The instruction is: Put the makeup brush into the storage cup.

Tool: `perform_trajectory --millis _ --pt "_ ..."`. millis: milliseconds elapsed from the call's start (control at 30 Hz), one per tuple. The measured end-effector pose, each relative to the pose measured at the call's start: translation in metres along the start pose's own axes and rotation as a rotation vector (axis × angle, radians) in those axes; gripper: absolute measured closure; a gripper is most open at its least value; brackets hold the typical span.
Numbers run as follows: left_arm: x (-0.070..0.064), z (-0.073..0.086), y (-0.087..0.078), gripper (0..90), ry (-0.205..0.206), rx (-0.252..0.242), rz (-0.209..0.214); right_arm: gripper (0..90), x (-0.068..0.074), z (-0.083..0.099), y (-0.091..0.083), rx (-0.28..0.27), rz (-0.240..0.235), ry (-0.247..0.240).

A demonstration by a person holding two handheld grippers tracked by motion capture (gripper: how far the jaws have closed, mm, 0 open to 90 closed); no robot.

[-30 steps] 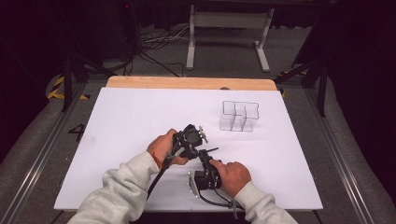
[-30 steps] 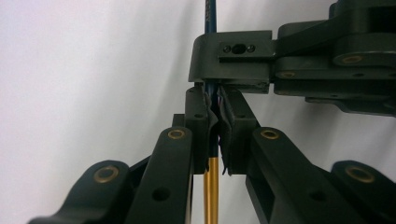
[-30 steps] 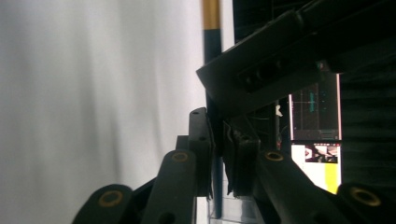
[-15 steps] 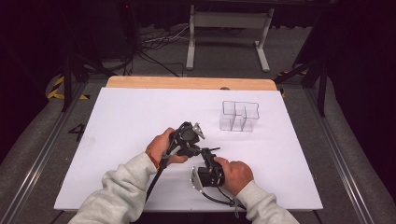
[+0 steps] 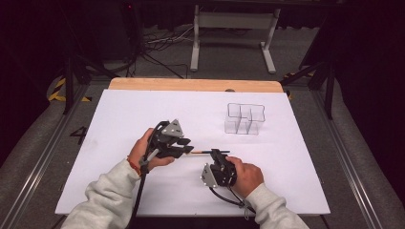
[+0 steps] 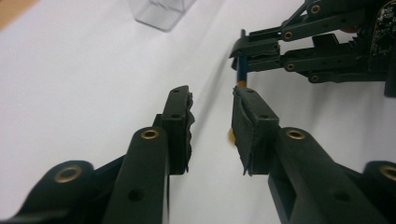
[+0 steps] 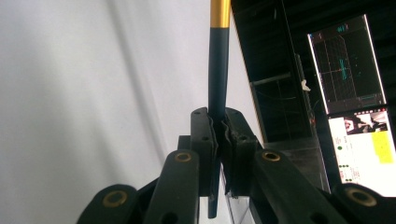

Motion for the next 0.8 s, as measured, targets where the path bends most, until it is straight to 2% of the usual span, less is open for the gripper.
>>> perform_trajectory --millis 100,133,167,233,267,300,333,433,500,533,600,700,733,800 --pt "0.004 0.009 -0.007 59.3 -0.011 -0.046 -0.041 84.5 -0.005 0.005 0.0 -0.01 -0.01 0.058" --pt "0.006 0.013 -0.009 54.7 -0.019 -0.063 -0.072 84.6 -0.007 0.006 0.0 -0.01 -0.006 0.061" --pt "0.008 0.017 -0.011 48.8 -0.028 -0.081 -0.082 84.6 -0.009 0.007 -0.001 -0.019 0.0 0.094" --pt "0.011 0.023 -0.015 41.6 -0.049 -0.111 -0.101 84.6 -0.012 0.01 -0.002 -0.021 -0.017 0.118" --pt "0.014 0.03 -0.019 34.7 -0.061 -0.138 -0.12 84.6 -0.016 0.014 -0.003 -0.032 -0.028 0.165" --pt "0.016 0.033 -0.02 32.1 -0.073 -0.157 -0.149 84.6 -0.018 0.015 -0.002 -0.036 -0.027 0.192" --pt "0.02 0.038 -0.021 26.6 -0.098 -0.171 -0.203 84.6 -0.019 0.016 -0.003 -0.039 -0.036 0.199" --pt "0.025 0.051 -0.024 14.6 -0.107 -0.208 -0.268 84.5 -0.025 0.021 -0.002 -0.057 -0.049 0.286" --pt "0.027 0.059 -0.026 9.5 -0.117 -0.236 -0.266 84.5 -0.029 0.024 -0.002 -0.064 -0.066 0.327" --pt "0.027 0.062 -0.027 6.4 -0.117 -0.239 -0.278 84.5 -0.031 0.027 -0.003 -0.08 -0.078 0.362" --pt "0.029 0.068 -0.03 4.1 -0.123 -0.255 -0.273 84.6 -0.036 0.031 -0.003 -0.103 -0.108 0.431" --pt "0.032 0.089 -0.038 2.4 -0.161 -0.308 -0.269 84.5 -0.041 0.035 -0.003 -0.128 -0.137 0.5" --pt "0.032 0.089 -0.038 1.1 -0.161 -0.308 -0.269 84.6 -0.043 0.038 -0.003 -0.142 -0.149 0.539" --pt "0.034 0.1 -0.044 1.3 -0.164 -0.309 -0.29 84.6 -0.046 0.042 -0.003 -0.157 -0.168 0.594"
Point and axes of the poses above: each handheld gripper's, and its own axes: y roughly forward along the jaws, z roughly out of its underside, x roughly to its left, the point moved 6 cm from there along y, roughly forward along the jaws, and after that the axes turned 2 degrees about -y, right-handed, at the moved point
